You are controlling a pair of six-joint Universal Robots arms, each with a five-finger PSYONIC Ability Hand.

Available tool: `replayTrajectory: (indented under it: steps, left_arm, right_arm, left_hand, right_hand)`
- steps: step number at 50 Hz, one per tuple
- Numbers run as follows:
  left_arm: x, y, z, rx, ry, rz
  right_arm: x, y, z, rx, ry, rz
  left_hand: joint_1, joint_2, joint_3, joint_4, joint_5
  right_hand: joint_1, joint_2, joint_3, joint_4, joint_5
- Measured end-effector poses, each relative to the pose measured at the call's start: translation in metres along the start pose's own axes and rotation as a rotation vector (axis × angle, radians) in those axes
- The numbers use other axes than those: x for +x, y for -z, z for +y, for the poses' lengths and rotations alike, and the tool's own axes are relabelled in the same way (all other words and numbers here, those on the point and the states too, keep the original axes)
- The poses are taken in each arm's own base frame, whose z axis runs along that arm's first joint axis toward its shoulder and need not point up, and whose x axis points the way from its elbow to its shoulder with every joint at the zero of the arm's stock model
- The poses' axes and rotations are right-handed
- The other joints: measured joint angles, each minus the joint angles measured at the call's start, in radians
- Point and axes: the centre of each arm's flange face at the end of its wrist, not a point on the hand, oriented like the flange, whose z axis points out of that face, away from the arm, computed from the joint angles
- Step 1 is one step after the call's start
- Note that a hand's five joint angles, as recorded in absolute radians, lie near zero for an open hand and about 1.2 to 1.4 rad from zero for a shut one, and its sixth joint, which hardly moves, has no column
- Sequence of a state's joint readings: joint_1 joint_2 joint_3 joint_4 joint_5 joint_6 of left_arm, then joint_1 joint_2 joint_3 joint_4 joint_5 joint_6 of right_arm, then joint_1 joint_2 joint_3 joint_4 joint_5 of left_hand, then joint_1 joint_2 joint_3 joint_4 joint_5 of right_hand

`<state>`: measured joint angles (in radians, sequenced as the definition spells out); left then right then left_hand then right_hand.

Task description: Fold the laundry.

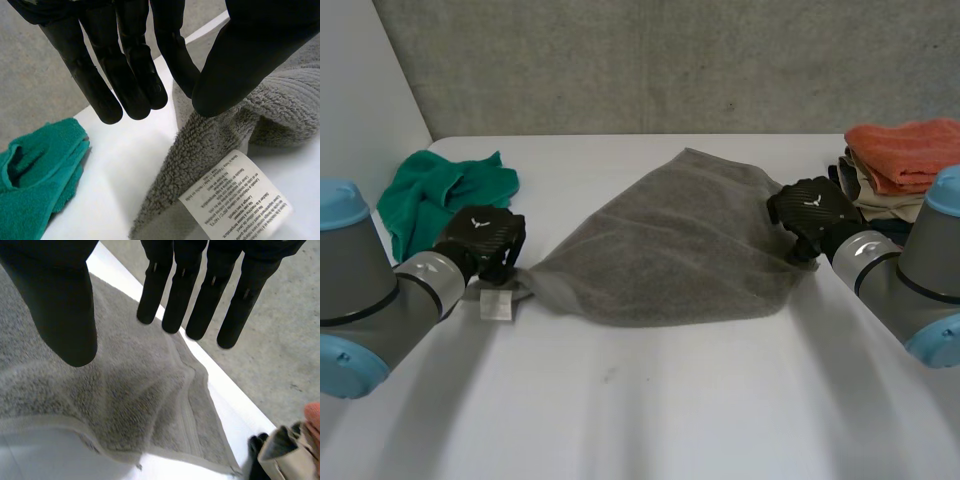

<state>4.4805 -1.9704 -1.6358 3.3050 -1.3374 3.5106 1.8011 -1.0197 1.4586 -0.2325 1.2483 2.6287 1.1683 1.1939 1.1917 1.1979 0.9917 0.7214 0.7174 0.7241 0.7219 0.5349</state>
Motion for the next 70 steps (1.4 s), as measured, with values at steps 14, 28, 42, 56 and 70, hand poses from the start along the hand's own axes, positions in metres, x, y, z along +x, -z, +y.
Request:
replayTrajectory:
  steps: [14,28,42,56,70]
  left_arm:
    - [-0.004,0.018,-0.003,-0.192,0.063,0.05]
    - [-0.005,0.021,0.003,-0.246,0.048,-0.006]
    - [0.009,-0.003,0.02,-0.224,0.004,-0.012]
    - [-0.033,0.052,-0.064,-0.034,0.044,-0.142]
    - [-0.074,0.054,-0.1,0.038,0.105,-0.137]
  right_arm:
    - [0.013,0.019,-0.017,-0.153,-0.071,-0.079]
    - [0.001,0.003,0.023,-0.213,-0.042,-0.067]
    - [-0.005,-0.014,0.042,-0.148,-0.001,-0.027]
    - [0.007,0.046,-0.06,0.011,0.041,-0.035]
    - [0.004,0.079,-0.131,0.18,-0.054,0.011]
  left_hand:
    - [-0.625,-0.645,-0.637,-0.653,-0.623]
    - [-0.671,-0.703,-0.696,-0.716,-0.689]
    - [-0.017,-0.002,-0.005,-0.005,-0.011]
    - [-0.017,0.001,-0.002,0.0,-0.011]
    - [-0.017,0.001,0.0,0.0,-0.011]
  right_hand:
    - [-0.14,-0.135,-0.143,-0.141,-0.157]
    - [-0.14,-0.135,-0.143,-0.141,-0.155]
    - [0.42,0.461,0.458,0.468,0.458]
    - [0.42,0.461,0.462,0.472,0.462]
    - [0.42,0.461,0.462,0.472,0.462]
